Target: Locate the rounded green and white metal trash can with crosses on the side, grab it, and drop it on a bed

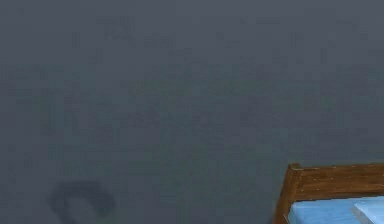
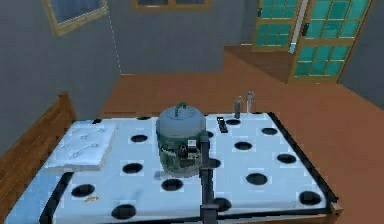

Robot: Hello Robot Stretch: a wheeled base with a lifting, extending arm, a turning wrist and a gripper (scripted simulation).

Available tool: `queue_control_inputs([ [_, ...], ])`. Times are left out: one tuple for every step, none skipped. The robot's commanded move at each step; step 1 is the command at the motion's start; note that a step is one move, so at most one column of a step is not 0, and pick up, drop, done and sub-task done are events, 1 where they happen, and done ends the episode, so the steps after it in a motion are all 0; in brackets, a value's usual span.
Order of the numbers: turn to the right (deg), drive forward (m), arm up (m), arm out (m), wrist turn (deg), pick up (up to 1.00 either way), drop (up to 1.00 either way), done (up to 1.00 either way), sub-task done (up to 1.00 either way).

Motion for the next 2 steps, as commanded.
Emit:
queue_control_inputs([
  [0.0, 0.00, 0.10, 0.00, 0.0, 0.00, 0.00, 0.00, 0.00],
  [0.0, 0.00, 0.00, -0.08, 0.0, 0.00, 0.00, 0.00, 0.00],
])
